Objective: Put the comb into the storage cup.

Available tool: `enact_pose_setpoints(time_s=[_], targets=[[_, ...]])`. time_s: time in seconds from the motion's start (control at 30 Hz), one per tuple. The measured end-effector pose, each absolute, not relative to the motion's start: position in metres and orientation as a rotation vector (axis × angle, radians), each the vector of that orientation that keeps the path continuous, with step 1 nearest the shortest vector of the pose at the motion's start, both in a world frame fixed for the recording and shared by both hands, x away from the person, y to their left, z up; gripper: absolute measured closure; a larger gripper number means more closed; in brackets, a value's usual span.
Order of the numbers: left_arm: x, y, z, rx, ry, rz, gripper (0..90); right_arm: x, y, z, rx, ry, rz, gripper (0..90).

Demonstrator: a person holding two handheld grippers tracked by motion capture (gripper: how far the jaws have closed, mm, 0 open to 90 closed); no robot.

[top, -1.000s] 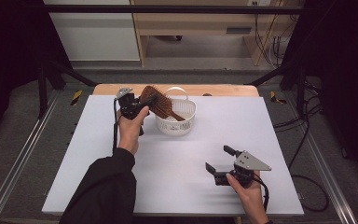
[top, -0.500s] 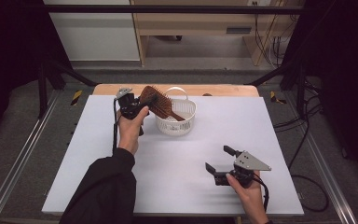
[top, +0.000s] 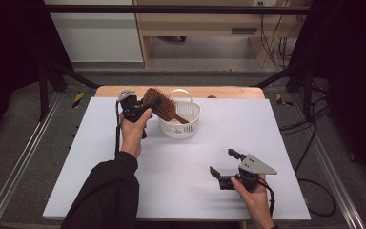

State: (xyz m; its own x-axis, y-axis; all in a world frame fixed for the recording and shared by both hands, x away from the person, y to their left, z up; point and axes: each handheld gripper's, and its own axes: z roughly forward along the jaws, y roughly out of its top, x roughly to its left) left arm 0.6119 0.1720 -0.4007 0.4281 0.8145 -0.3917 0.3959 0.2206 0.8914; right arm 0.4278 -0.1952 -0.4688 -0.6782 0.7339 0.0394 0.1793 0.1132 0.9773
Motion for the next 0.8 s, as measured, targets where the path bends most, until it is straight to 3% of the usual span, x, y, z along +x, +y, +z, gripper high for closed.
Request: enact_pose_setpoints(time_s=[0.8], targets=[[0.6126,0.1733,-0.4021,1.398,1.197,0.438,38.4,0.4283,-0.1947,-0.4695,0.885,1.941,1.596,4.9]])
